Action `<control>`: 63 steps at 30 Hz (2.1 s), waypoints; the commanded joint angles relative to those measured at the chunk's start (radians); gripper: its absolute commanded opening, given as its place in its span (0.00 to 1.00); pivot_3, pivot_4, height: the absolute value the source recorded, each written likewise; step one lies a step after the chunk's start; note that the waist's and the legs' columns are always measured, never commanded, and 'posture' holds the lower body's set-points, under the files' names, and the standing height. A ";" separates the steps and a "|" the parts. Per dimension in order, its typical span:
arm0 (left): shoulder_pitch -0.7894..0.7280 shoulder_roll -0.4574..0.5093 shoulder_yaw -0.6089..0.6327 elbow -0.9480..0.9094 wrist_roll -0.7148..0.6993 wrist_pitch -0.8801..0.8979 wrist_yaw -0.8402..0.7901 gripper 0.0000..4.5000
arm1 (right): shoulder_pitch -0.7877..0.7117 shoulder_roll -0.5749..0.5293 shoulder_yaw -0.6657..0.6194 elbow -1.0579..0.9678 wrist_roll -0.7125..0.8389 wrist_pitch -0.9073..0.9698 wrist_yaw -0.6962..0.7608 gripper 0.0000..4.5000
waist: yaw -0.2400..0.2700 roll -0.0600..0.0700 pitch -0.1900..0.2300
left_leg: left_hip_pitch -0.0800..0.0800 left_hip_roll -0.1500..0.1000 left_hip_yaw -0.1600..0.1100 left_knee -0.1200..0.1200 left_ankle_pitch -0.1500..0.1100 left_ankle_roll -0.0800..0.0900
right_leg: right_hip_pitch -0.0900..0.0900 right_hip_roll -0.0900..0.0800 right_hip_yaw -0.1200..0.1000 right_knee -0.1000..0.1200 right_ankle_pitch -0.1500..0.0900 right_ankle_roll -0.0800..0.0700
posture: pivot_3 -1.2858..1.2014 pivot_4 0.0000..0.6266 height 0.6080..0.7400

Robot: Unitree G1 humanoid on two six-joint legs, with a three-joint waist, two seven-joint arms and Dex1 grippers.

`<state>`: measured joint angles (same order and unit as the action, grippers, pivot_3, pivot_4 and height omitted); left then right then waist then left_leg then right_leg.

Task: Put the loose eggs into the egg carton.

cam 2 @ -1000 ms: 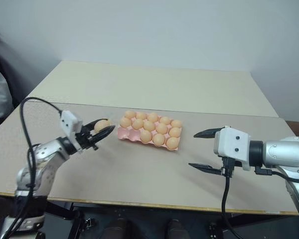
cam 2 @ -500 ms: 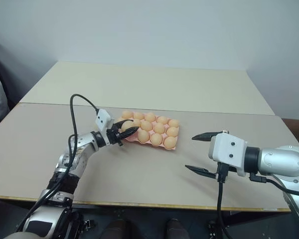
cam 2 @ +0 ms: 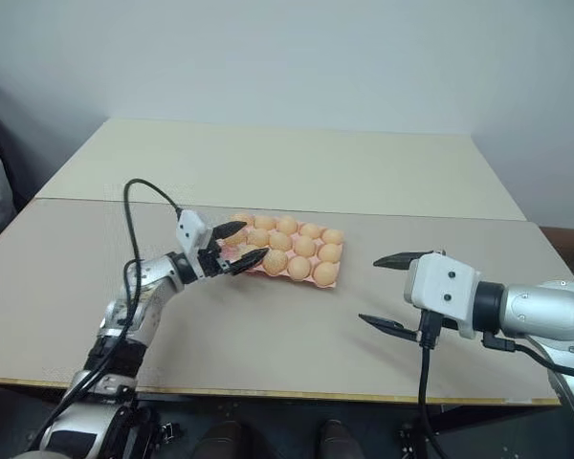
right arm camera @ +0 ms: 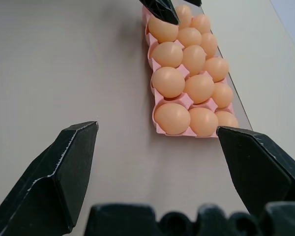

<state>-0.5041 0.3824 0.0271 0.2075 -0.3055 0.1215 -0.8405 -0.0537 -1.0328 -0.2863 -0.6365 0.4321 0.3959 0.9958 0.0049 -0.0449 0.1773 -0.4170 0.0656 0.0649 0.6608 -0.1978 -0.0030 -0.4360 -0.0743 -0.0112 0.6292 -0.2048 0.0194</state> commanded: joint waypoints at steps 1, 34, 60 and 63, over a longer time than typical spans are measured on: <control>0.079 0.068 0.081 -0.165 -0.049 0.059 0.022 0.99 | -0.022 -0.012 -0.014 0.006 -0.001 -0.031 0.017 1.00 | -0.002 0.000 0.000 | 0.000 0.000 0.000 0.000 0.000 0.000 | 0.000 0.000 0.000 0.000 0.000 0.000 | 0.52 0.24 1.00; 0.480 0.351 0.481 -0.643 -0.198 0.544 0.248 0.99 | -0.215 0.007 0.152 0.179 -0.035 -0.123 0.123 1.00 | 0.008 0.000 0.000 | 0.001 0.001 0.001 -0.001 0.000 0.000 | -0.001 -0.001 -0.001 0.000 -0.004 -0.007 | 0.52 0.24 1.00; -0.221 0.072 0.070 0.370 0.135 0.098 0.323 0.99 | -0.057 -0.013 -0.004 0.019 -0.010 -0.009 0.043 1.00 | 0.007 -0.001 -0.001 | 0.000 0.000 0.001 0.000 0.000 0.000 | 0.000 0.000 0.000 0.000 0.000 0.000 | 0.52 0.24 1.00; -0.234 0.065 0.064 0.418 0.144 0.075 0.308 0.99 | -0.049 -0.015 -0.011 0.014 -0.009 -0.006 0.038 1.00 | 0.007 -0.001 -0.001 | 0.000 0.000 0.001 0.000 0.000 0.000 | 0.000 -0.001 0.000 0.000 0.000 0.000 | 0.52 0.24 1.00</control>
<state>-0.7067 0.4486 0.0948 0.6168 -0.1645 0.2298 -0.5218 -0.1002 -1.0344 -0.2539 -0.5939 0.4146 0.3819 1.0416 0.0123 -0.0460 0.1765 -0.4175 0.0652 0.0661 0.6606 -0.1978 -0.0031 -0.4364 -0.0749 -0.0117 0.6291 -0.2043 0.0194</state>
